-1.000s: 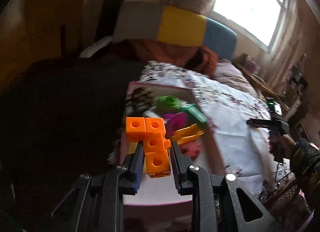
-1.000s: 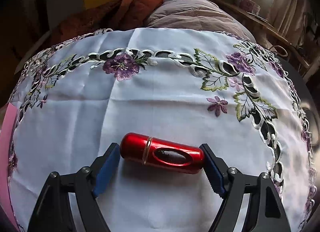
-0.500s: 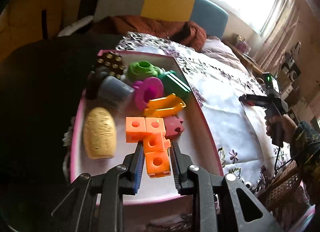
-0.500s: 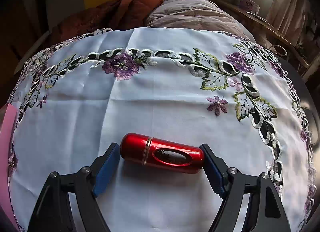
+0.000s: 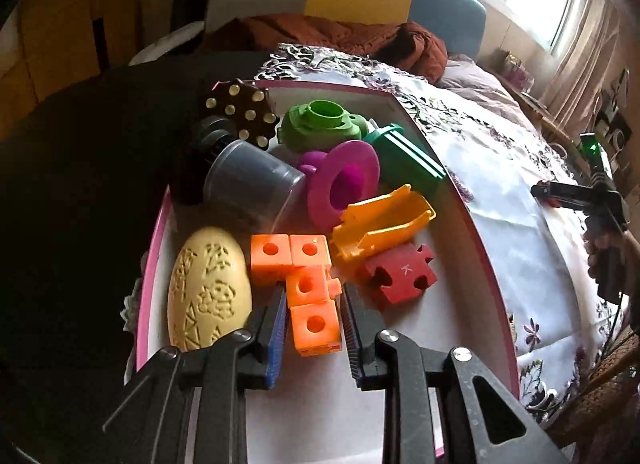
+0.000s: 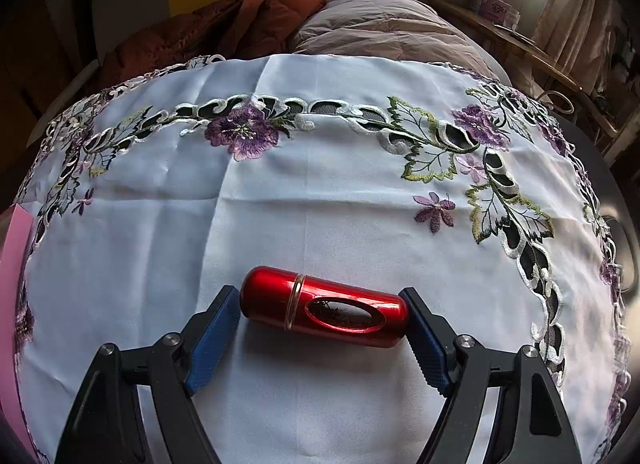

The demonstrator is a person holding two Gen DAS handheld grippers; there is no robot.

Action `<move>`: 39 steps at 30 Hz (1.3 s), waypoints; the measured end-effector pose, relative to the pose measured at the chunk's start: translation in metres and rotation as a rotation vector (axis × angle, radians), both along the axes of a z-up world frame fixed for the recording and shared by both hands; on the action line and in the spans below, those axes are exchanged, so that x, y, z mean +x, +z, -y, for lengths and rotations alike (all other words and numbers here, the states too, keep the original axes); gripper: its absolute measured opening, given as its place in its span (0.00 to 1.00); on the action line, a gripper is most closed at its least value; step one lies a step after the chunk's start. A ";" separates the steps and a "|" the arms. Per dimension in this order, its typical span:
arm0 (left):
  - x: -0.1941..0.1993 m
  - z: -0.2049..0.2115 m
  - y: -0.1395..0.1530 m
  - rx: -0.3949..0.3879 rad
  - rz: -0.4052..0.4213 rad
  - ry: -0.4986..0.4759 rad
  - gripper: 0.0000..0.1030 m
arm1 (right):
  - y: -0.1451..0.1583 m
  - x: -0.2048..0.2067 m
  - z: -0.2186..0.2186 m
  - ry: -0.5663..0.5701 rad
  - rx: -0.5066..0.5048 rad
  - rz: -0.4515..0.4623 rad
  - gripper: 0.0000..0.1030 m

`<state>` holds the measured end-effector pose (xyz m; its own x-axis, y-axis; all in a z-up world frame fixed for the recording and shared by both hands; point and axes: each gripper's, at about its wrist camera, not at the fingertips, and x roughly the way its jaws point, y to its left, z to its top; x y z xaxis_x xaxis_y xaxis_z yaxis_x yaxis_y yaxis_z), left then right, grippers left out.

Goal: Organize rigid objects
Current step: 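Drop the orange cubes into the tray with the left gripper while right holds the cylinder, then carry the red cylinder into the tray and open the right gripper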

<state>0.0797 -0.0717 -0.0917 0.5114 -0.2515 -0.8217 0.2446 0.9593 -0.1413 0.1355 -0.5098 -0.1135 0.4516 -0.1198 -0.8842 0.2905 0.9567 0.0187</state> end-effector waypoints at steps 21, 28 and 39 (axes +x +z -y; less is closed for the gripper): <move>-0.015 -0.012 0.007 -0.008 0.035 0.020 0.27 | 0.007 -0.010 -0.004 -0.073 -0.004 -0.057 0.73; -0.021 -0.017 0.017 -0.029 0.068 0.021 0.28 | 0.027 -0.029 -0.043 -0.013 -0.010 0.001 0.73; -0.022 -0.025 0.018 -0.063 0.068 0.029 0.29 | 0.053 -0.070 -0.135 0.153 0.048 0.120 0.73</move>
